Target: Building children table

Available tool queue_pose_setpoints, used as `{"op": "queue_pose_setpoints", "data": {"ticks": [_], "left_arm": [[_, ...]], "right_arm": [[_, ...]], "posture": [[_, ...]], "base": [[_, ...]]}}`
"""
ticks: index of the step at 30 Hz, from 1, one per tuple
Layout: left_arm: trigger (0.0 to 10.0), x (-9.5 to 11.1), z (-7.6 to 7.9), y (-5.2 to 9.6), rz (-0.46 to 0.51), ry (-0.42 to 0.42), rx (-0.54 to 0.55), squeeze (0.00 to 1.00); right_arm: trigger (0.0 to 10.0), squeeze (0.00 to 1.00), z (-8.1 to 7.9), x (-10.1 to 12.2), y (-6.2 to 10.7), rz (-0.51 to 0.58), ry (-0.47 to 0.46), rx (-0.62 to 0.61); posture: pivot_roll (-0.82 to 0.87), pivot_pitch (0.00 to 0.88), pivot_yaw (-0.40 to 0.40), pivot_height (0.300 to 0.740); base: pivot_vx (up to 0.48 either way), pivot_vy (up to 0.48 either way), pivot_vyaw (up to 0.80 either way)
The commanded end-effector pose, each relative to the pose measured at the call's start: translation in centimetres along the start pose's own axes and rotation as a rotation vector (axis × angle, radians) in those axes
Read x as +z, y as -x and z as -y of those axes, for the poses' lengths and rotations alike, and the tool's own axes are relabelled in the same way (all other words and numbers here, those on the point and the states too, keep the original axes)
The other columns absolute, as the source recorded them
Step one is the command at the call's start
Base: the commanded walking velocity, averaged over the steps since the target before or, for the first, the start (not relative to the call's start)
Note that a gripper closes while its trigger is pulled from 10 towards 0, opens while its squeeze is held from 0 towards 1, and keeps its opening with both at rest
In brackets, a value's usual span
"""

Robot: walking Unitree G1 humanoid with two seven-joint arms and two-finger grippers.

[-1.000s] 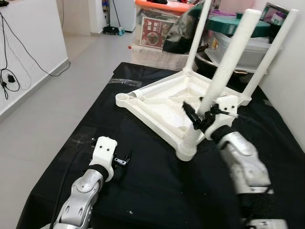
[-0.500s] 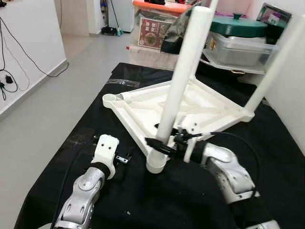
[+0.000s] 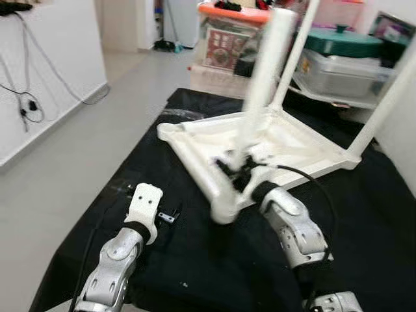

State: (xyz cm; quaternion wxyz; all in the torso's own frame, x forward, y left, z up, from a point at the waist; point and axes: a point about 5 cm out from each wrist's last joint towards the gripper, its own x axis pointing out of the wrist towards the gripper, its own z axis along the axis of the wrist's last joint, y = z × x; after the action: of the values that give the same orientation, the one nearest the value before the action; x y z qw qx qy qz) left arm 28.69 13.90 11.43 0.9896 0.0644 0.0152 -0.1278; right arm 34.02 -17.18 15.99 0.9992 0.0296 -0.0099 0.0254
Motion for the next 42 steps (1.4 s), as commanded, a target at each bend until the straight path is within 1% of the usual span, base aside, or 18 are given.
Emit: {"op": "queue_pose_setpoints", "data": {"ticks": [1,6,7,10,11,14,15,16,17,24,26,27,29,36,37,38,39,42], "left_arm": [[10.0,-0.3,0.2,0.1,-0.011,-0.004,-0.009,0.0],[10.0,-0.5,0.3,0.1,-0.018,-0.006,-0.019,0.0],[10.0,-0.5,0.3,0.1,-0.018,-0.006,-0.021,0.0],[10.0,-0.4,0.3,0.0,-0.017,-0.006,-0.023,0.0],[10.0,-0.4,0.3,-0.1,-0.017,-0.006,-0.023,0.0],[10.0,-0.3,0.2,-0.2,-0.013,-0.005,-0.02,0.0],[10.0,-0.3,0.2,-0.2,-0.013,-0.005,-0.02,0.0],[10.0,-0.3,0.2,-0.2,-0.011,-0.005,-0.017,0.0],[10.0,-0.2,0.1,-0.3,-0.008,-0.004,-0.014,0.0],[10.0,-0.1,0.1,-0.4,-0.001,-0.007,-0.011,0.0],[10.0,0.0,0.1,-0.5,0.002,-0.007,-0.011,0.0],[10.0,0.0,0.1,-0.5,0.002,-0.007,-0.011,0.0],[10.0,0.1,0.1,-0.5,0.005,-0.007,-0.01,0.0],[10.0,0.2,0.1,-0.5,0.011,-0.01,-0.007,0.0],[10.0,0.2,0.1,-0.5,0.013,-0.01,-0.005,0.0],[10.0,0.2,0.1,-0.5,0.013,-0.01,-0.005,0.0],[10.0,0.3,0.1,-0.4,0.015,-0.011,-0.001,0.0],[10.0,0.3,0.0,-0.4,0.016,-0.013,0.001,0.0]], "right_arm": [[0.0,0.0,3.4,-1.9,1.2,-0.1,0.068,-0.224],[0.0,0.0,3.2,-2.6,3.0,-0.12,0.054,-0.382],[10.0,0.0,2.1,-2.8,2.9,-0.137,0.013,-0.324],[10.0,0.0,-0.2,-2.2,2.6,-0.103,-0.043,-0.189],[10.0,0.94,-0.6,-1.4,2.4,-0.061,-0.045,-0.161],[10.0,1.0,-0.8,-0.1,1.9,-0.002,-0.063,-0.142],[10.0,1.0,-0.8,-0.1,1.9,-0.002,-0.063,-0.142],[10.0,0.84,-0.6,0.6,1.4,0.016,-0.069,-0.139],[10.0,0.0,-0.3,1.3,0.7,0.031,-0.078,-0.117],[10.0,0.0,0.1,4.9,-1.8,0.083,-0.255,0.076],[10.0,0.0,-0.6,6.2,-2.1,0.12,-0.254,0.246],[10.0,0.0,-0.6,6.2,-2.1,0.12,-0.254,0.246],[10.0,0.0,-2.6,6.0,-1.5,0.081,-0.325,0.558],[10.0,0.0,-5.8,2.9,-0.7,-0.05,-0.313,0.861],[5.6,0.0,-6.4,2.1,-1.0,-0.07,-0.292,0.842],[5.6,0.0,-6.4,2.1,-1.0,-0.07,-0.292,0.842],[3.3,0.0,-6.9,1.2,-1.6,-0.086,-0.274,0.806],[3.3,0.0,-7.0,1.0,-1.7,-0.088,-0.277,0.796]], "posture": [[0.07,0.0,-0.129,0.74],[0.05,0.0,-0.107,0.74],[0.05,0.0,-0.104,0.74],[0.05,0.0,-0.102,0.74],[0.05,0.0,-0.106,0.74],[0.05,0.0,-0.111,0.74],[0.05,0.0,-0.111,0.74],[0.06,0.0,-0.115,0.74],[0.06,0.0,-0.117,0.74],[0.06,0.0,-0.125,0.74],[0.07,0.0,-0.132,0.74],[0.07,0.0,-0.132,0.74],[0.08,0.0,-0.144,0.74],[0.1,0.0,-0.156,0.74],[0.12,0.0,-0.165,0.74],[0.12,0.0,-0.165,0.74],[0.12,0.0,-0.165,0.74],[0.12,0.0,-0.165,0.74]], "base": [[0.0,0.0,0.0],[0.0,0.0,0.0],[0.0,0.0,0.0],[0.0,0.0,0.0],[0.0,0.0,0.0],[0.0,0.0,0.0],[0.0,0.0,0.0],[0.0,0.0,0.0],[0.0,0.0,0.0],[0.0,0.0,0.0],[0.0,0.0,0.0],[0.0,0.0,0.0],[0.0,0.0,0.0],[0.0,0.0,0.0],[0.0,0.0,0.0],[0.0,0.0,0.0],[0.0,0.0,0.0],[0.0,0.0,0.0]]}}
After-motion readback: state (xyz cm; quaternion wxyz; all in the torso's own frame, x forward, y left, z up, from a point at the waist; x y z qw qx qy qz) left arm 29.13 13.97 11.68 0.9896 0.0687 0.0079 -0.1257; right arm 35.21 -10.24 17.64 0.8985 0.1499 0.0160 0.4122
